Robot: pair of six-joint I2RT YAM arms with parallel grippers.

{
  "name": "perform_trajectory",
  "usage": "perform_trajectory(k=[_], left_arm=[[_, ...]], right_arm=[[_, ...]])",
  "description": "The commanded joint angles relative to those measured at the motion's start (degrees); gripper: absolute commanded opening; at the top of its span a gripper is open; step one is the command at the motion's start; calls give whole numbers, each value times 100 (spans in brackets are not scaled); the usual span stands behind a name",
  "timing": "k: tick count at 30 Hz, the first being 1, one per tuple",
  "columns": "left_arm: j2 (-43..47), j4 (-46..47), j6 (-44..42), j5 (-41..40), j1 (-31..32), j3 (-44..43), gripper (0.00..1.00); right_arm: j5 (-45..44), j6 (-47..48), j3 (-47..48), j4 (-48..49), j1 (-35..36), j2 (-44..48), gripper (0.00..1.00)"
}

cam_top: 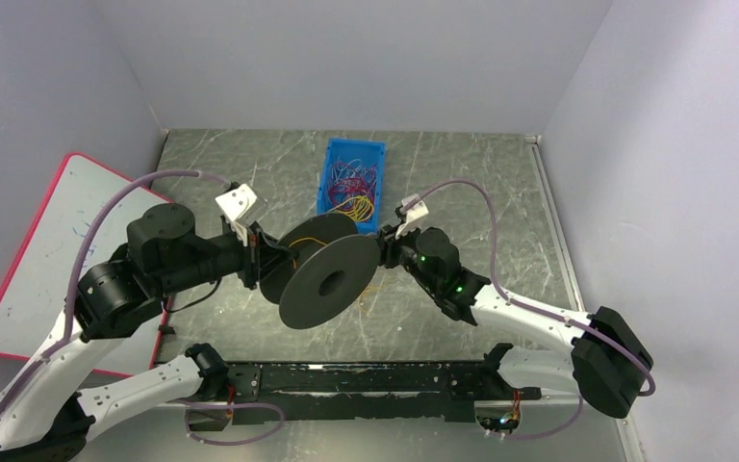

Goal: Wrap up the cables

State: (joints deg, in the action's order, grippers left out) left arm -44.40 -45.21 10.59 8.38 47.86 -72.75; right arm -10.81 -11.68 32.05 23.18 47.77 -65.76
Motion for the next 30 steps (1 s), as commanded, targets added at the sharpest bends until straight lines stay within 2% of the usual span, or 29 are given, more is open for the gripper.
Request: perform_trajectory(k=[1, 6, 8, 12, 22, 30], left_arm=[[136, 699, 191, 295, 35, -410, 7], [179, 870, 311, 145, 31, -524, 7], [214, 990, 379, -21, 31, -530, 7], [294, 1294, 607, -558, 32, -459, 7], [24, 2036, 1235, -1961, 32, -137, 7], [-446, 2094, 1674, -3144, 33, 3, 7]], right_arm=[[373, -295, -214, 587, -112, -83, 37], [689, -506, -409, 889, -136, -169, 32], [838, -570, -500, 1018, -136, -210, 24], [1088, -742, -722, 1181, -133, -297, 0], [1365, -1308, -1203, 1551, 65, -507, 0], [682, -1347, -1060, 1203, 1002, -579, 0]])
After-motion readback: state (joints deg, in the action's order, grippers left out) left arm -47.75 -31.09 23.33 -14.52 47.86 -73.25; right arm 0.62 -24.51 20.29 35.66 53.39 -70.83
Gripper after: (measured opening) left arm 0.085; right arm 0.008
